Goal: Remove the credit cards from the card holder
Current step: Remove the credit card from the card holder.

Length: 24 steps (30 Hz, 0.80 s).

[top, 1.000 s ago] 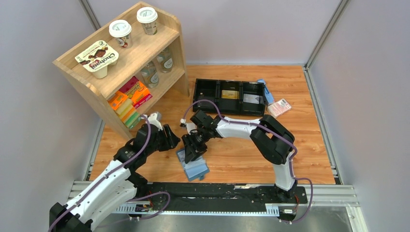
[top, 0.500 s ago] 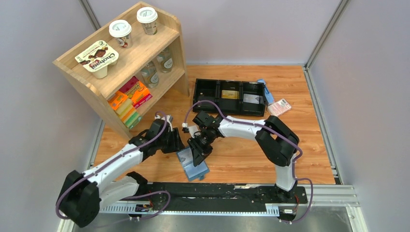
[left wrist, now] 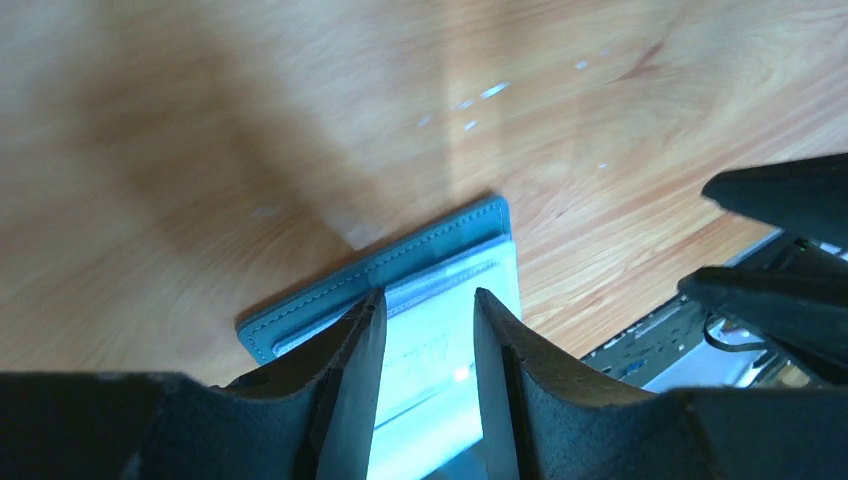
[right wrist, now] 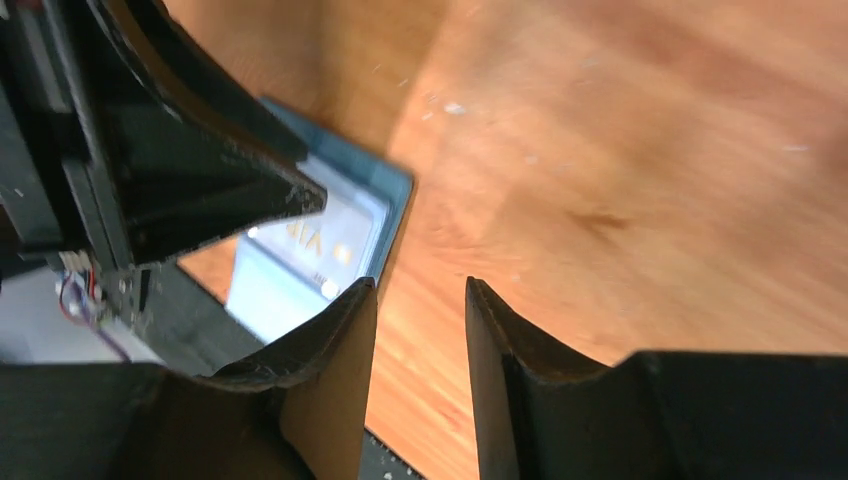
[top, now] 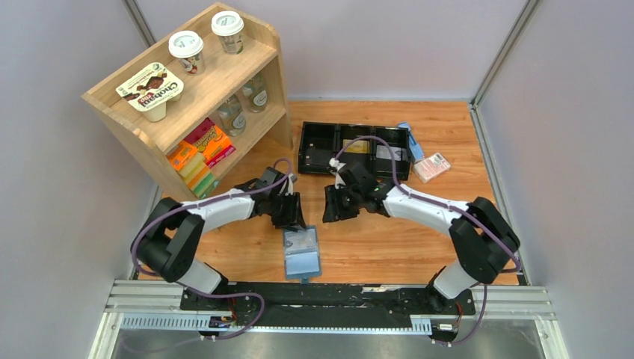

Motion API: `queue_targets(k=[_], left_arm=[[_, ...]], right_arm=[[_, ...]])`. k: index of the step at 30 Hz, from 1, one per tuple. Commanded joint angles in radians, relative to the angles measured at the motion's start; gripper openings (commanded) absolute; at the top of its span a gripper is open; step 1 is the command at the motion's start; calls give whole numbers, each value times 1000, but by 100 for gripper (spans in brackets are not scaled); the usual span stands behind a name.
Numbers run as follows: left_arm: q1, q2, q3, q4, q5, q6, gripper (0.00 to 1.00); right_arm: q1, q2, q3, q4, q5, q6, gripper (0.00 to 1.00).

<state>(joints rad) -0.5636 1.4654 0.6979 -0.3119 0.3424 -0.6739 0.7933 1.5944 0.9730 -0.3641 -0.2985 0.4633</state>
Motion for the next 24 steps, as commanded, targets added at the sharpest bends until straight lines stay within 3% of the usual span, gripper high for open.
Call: queue_targets(k=[1,8,12,17,24], left_arm=[[-48,136,110,45,62,68,46],[-105,286,310,86,113,152,42],[-96,149,276,109,-23,165,42],[-9,-95,126,134,-154,35,47],[14,-329,14,-35,-226,-18,49]], right_arm=[[-39,-112,-72,122,177,87,41],[-43,-200,-137,139,214,35,43],[-43,-212,-165,177,151,-5,43],[-36,-154,-145,247,21,-58,40],[32,34,24,223,-64,-164,40]])
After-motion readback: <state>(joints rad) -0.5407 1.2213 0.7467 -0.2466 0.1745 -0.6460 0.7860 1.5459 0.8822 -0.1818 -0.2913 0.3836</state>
